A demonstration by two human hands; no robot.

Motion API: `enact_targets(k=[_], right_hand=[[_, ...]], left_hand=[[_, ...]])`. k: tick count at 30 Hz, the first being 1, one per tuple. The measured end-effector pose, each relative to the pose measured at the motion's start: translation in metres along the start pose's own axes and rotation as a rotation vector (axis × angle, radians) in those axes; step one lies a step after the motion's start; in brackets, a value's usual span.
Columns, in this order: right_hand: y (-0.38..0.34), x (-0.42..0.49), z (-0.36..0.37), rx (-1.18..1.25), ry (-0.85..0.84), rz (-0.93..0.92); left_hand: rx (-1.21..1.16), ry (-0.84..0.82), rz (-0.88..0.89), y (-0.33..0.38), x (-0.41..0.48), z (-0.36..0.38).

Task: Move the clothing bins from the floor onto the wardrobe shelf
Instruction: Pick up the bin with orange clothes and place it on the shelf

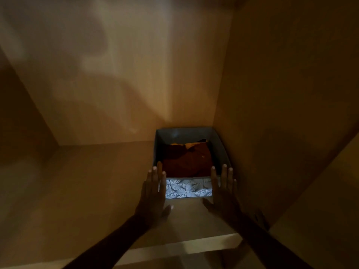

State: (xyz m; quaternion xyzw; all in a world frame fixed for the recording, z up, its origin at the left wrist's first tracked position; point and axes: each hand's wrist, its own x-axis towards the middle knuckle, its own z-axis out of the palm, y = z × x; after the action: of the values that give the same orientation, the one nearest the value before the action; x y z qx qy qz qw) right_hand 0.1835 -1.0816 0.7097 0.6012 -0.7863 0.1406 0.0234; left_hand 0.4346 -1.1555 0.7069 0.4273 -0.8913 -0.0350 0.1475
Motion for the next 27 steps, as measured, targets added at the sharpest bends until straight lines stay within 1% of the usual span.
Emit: enact_targets(k=[3, 7, 12, 18, 21, 27], right_hand=[[0.006, 0.019, -0.001, -0.023, -0.034, -0.016], [0.016, 0.042, 0.0, 0.051, -0.124, -0.004], [0.025, 0.067, -0.005, -0.015, -0.169, -0.002], [0.034, 0.088, 0.002, 0.049, -0.111, -0.04], [0.038, 0.094, 0.007, 0.055, -0.105, -0.075], [0.041, 0.095, 0.004, 0.076, -0.124, -0.099]], left_hand=[[0.013, -0.066, 0.007, 0.002, 0.011, -0.003], [0.013, -0.11, 0.03, 0.001, 0.026, -0.003], [0.031, -0.178, -0.002, 0.005, 0.049, -0.006], [0.018, -0.233, -0.038, 0.002, 0.07, -0.015], [-0.018, -0.27, -0.045, -0.001, 0.075, -0.019], [-0.056, -0.288, -0.036, -0.006, 0.074, -0.022]])
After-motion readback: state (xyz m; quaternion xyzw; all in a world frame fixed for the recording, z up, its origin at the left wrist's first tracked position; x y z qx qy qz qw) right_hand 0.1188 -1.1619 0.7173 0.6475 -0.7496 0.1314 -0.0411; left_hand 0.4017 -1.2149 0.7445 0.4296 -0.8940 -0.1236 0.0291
